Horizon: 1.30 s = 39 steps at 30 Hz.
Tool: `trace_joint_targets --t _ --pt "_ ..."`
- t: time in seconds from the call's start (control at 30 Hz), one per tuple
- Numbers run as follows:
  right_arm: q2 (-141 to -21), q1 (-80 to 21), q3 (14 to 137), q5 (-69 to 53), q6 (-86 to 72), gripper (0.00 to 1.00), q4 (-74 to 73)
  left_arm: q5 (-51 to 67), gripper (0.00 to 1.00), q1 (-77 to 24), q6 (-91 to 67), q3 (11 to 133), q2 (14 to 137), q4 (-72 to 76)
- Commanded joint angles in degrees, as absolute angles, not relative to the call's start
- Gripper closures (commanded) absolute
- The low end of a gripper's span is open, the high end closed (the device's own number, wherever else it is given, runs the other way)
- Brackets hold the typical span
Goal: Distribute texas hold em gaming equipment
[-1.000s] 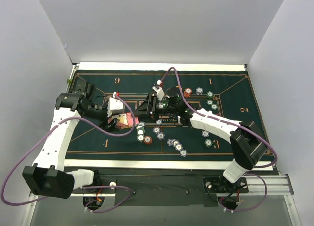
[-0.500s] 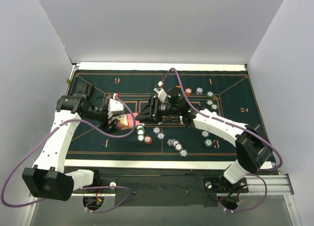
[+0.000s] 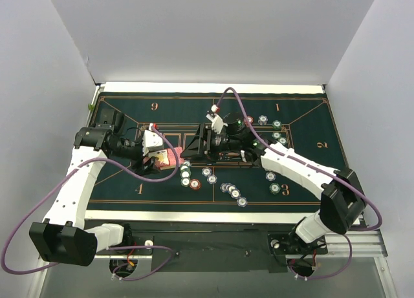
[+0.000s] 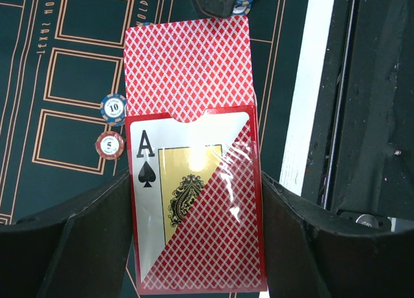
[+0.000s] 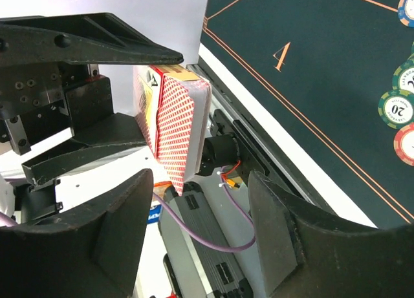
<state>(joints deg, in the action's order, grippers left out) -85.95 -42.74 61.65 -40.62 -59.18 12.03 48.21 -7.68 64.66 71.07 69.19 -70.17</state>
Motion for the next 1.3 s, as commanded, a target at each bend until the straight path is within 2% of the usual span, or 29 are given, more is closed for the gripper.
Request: trace_joint_targets --t 0.0,0.23,0.47,1.07,1.27 --pt "-87.61 -45.43 69.25 -37.62 -52.30 0.44 3.26 50.71 0.61 -7.56 64.86 71.98 67.41 -68.47" --pt "-90.79 -47.37 72.86 -36.91 -52.03 0.44 2.46 50.54 0.61 -7.73 64.95 72.25 66.97 -68.73" --pt "-90.97 -47.29 71.28 -37.00 -52.12 0.49 2.64 50.80 0.61 -7.91 64.86 72.95 66.62 -68.91" --pt "-87.10 -43.68 64.95 -37.00 -55.72 0.67 8.16 51.68 0.61 -8.52 65.04 73.92 66.62 -69.87" --pt "-85.26 -43.68 63.11 -38.15 -60.03 0.67 14.41 51.86 0.61 -8.53 64.60 73.04 66.45 -69.17"
